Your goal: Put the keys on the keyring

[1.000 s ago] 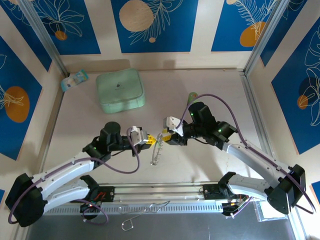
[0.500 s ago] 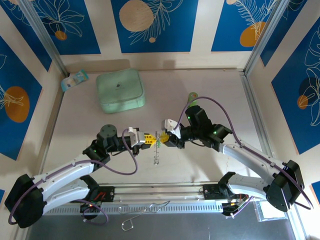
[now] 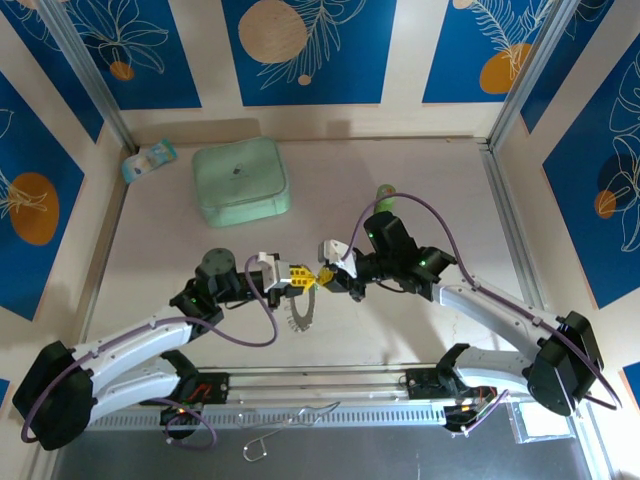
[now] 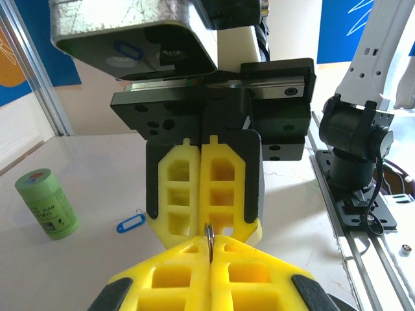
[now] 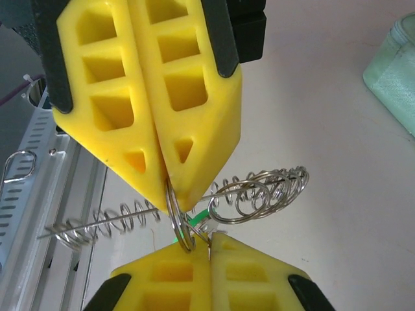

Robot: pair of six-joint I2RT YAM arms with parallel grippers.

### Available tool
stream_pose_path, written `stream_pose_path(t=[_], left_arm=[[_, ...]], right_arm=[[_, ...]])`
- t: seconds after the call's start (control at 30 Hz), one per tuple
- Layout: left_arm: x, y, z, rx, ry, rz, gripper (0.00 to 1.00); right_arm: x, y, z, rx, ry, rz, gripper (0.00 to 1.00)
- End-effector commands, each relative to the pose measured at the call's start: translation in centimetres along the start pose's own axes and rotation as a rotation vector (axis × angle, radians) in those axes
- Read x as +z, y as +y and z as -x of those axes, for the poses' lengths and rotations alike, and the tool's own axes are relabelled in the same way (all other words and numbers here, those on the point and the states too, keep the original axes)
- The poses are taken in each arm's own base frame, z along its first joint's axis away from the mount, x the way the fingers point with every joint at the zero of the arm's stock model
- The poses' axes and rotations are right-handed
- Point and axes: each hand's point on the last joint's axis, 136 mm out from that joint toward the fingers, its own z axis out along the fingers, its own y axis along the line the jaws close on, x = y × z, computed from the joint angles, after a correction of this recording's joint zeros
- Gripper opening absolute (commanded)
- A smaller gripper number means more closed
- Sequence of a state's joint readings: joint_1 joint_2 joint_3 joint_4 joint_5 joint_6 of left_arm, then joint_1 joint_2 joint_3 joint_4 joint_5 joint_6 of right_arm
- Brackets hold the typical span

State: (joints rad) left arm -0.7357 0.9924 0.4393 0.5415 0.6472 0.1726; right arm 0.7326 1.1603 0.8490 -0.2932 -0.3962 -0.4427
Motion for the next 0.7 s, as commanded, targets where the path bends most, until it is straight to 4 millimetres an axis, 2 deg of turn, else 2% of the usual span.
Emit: stream_pose_path(t=[0.0, 0.1, 0.2, 0.37, 0.67], left_arm=[[-0.3, -0.2, 2.8, 0.083, -0.094, -0.007, 0.00], [-0.4, 0.0, 2.4, 0.081, -0.086, 0.016, 0.00], [-0.6, 0.1, 2.4, 0.068, -0.097, 0.033, 0.00], [-0.6, 0.7, 2.8, 0.020, -0.145, 0.066, 0.00], [-0.8, 1.0, 2.8, 0.009, -0.160, 0.088, 0.00]], right_arm=[[-1.0, 0.0, 0.6, -0.008, -0.020, -0.021, 0.17], [-1.6, 0.1, -0.3, 0.019, -0.019, -0.043, 0.29], [-1.7, 0.6, -1.1, 0.041, -0.020, -0.049, 0.35], [-0.8, 1.6, -1.1, 0.050, -0.035, -0.032, 0.37], [0.4, 1.2, -0.6, 0.058, -0.097, -0.047, 0.43]])
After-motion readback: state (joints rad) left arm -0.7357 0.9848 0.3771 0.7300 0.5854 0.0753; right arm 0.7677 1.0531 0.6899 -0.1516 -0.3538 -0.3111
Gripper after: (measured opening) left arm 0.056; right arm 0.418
